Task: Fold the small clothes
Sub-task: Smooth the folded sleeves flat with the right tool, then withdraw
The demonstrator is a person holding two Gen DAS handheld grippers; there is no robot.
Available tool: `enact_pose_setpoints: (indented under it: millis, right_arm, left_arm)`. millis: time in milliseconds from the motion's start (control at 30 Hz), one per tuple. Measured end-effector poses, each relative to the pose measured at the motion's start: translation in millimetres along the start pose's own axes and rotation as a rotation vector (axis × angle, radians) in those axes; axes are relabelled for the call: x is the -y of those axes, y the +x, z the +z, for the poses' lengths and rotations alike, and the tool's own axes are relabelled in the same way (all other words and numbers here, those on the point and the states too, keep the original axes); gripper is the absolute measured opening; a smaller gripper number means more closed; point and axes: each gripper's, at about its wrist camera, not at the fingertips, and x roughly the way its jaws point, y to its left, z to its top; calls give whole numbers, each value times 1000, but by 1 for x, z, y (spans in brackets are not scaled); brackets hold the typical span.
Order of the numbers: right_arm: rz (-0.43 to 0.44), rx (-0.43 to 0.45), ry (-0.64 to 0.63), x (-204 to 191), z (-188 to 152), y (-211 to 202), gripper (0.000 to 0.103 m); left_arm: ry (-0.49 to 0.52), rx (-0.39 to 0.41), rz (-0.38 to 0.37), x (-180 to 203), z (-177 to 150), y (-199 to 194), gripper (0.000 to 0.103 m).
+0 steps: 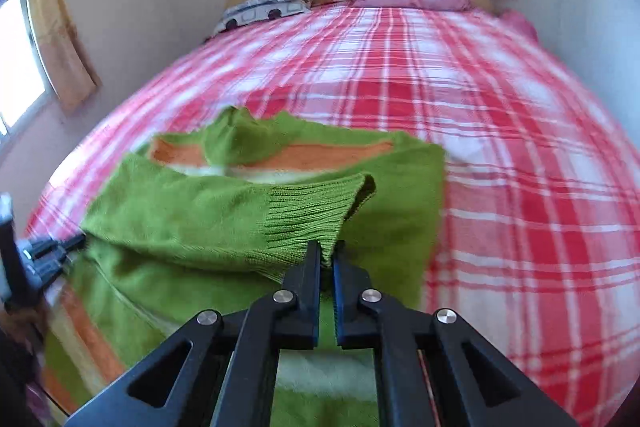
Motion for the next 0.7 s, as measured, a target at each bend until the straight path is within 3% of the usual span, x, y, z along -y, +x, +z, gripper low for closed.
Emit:
enact_pose_setpoints:
  millis: [133,200,233,267,367,433,467,533,633,700]
  right_arm:
    - [6,-18,-24,4,-7,1,7]
    - [-45,4,-32,2,-5,-7,27]
    - [-94,30,-45,0,-4,-16,54]
    - [-109,57,-52,-2,-3,-24,64]
    - [-57,113,-49,-11,3,-41,64]
    - [24,100,-65,-26,11,-37,64]
    - [62,76,-68,-33,13,-31,64]
    - [100,22,-62,-44,16,-12,63]
    - [41,-81,-25,-43,7,21,40]
    - [45,-75,-13,-36,-3,24,39]
  left_arm:
    - [-6,-2,-23,3,-1,-12,6]
    - [-18,3,-36,2,0,-23,6]
    - [-19,15,-32,1,2,-30,7]
    - [-24,33,-26,0,3,-39,8]
    - [-61,108,-10,-8,17,-61,20]
    - [-84,145,19,-9,30,-62,52]
    - [-89,151,28,-7,36,-57,57]
    - [-97,154,34,-1,44,-44,58]
    - [-89,86,36,8,43,-17,58]
    - [-71,2,52,14,34,2,58]
